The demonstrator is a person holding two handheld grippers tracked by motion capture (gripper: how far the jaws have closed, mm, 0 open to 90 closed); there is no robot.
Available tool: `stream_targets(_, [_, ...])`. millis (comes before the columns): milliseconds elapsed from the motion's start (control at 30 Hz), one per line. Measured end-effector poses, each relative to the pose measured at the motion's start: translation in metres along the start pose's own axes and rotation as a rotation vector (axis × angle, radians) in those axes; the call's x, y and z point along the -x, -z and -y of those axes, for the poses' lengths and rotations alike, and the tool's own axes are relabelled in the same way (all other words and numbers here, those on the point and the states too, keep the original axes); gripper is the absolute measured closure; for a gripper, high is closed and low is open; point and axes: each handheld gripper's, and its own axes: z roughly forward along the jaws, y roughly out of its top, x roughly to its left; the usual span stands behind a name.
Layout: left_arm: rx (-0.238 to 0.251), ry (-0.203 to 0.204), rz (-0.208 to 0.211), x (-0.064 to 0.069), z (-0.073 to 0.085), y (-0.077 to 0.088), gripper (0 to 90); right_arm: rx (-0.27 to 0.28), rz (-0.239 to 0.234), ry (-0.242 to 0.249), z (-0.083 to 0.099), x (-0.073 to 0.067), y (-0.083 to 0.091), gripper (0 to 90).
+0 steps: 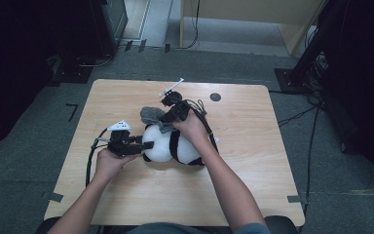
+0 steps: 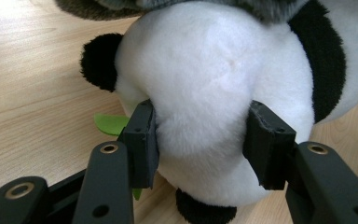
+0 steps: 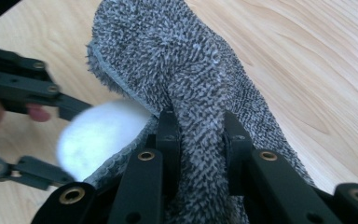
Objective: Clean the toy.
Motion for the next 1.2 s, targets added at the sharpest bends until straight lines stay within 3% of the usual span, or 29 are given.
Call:
stream_targets(267, [0.001,-0.009,0.001,0.000,0.000,0.000,50.8,-0.041,0.067,-0.035,0.011,0.028,0.005,75.0])
stream_targets(667, [-0.002,-0.008,0.004,0.000,0.000,-0.001,51.5,-0.013,0.107,-0.151,0.037,0.070,0.020,75.3])
stream_targets(967, [0.000,-0.009,0.010,-0.001,0.000,-0.001,51.8,-0.001,0.151,-0.229,0.073,0.102,0.026,75.6])
stream_targets(1100, [0.005,-0.011,0.006,-0.001,0.000,-0.001,51.8,0.014,0.144,-0.281,0.092,0.114,0.029,75.7])
stream_targets(1200, [0.003,-0.013,0.007,-0.001,0.000,0.000,51.8,0.012,0.190,-0.282,0.101,0.118,0.034,75.7])
